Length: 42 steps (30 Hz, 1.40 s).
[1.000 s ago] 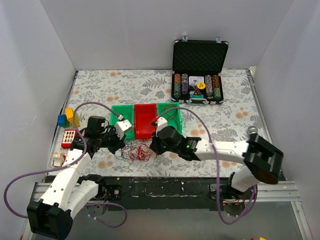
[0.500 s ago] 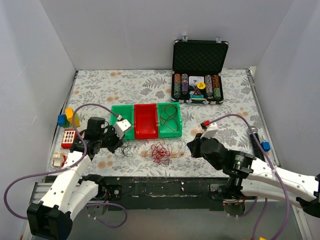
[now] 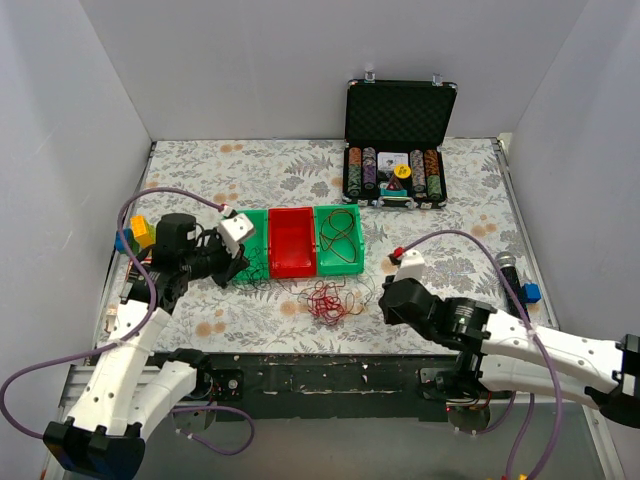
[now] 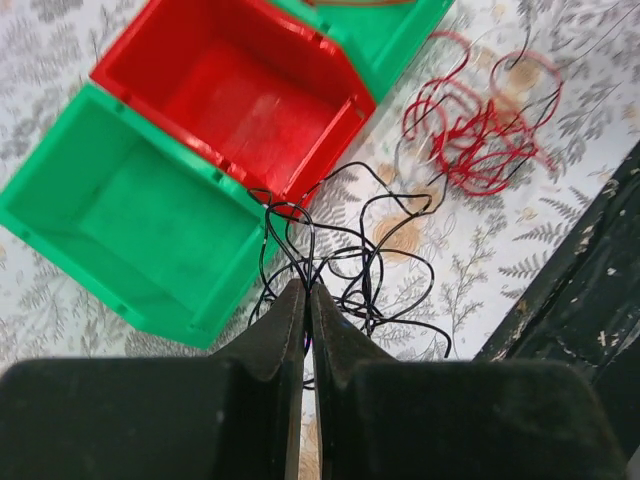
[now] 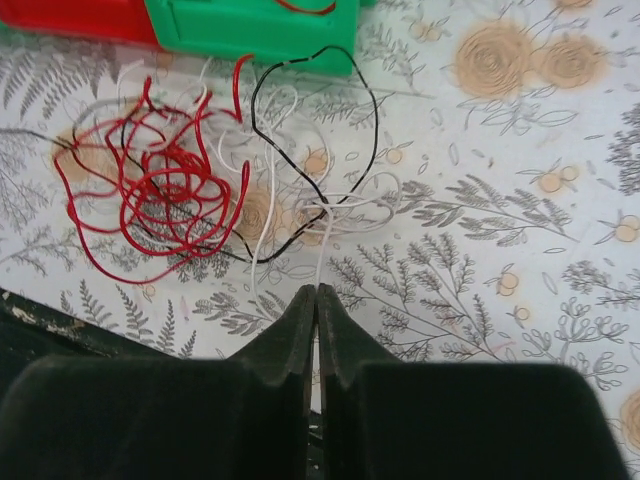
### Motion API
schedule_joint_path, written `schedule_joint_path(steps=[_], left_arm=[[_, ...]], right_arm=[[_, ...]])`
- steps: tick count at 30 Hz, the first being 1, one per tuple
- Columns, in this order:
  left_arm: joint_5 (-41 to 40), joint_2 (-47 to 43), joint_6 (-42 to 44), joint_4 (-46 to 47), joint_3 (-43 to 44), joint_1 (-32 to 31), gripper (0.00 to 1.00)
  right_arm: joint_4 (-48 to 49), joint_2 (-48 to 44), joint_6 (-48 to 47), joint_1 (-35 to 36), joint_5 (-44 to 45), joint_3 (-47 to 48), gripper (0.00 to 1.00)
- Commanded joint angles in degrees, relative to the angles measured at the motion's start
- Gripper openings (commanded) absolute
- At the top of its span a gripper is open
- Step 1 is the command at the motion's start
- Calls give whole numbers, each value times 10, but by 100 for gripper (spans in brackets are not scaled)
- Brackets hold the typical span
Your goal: Untangle the cables
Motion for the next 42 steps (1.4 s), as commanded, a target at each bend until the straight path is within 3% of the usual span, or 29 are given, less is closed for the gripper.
schedule_joint_path(steps=[1,6,10,19,24,32,36,38,42], left_arm=[[73,3,-8,-45,50,-1,3],[83,-7,4,-60,35,-1,4],[95,-13,7,-67,31,-1,4],[103,-9,0,-69,49,-1,5],[97,-13,2,-71,53,-1,5],[92,-14,6,-72,58,-1,5],[94,-12,4,-73,61,-1,6],[94,-13,3,-76,68,-1,5],[82,-16,-3,-74,80,-1,5]], right_arm=[[50,55,-43,5,-67,27,16],[119,40,-113,8,-61,69,41],[198,64,-189,8,-110,101,50],[436,232,-298,26,-284,111,57],[548,300,-330,44,-298,92,58],[594,382,-341,44,-302,114,58],[597,419,-337,44,-263,125,52],[598,431,-331,44,-230,121,42],[577,441,-314,44,-219,109,7]])
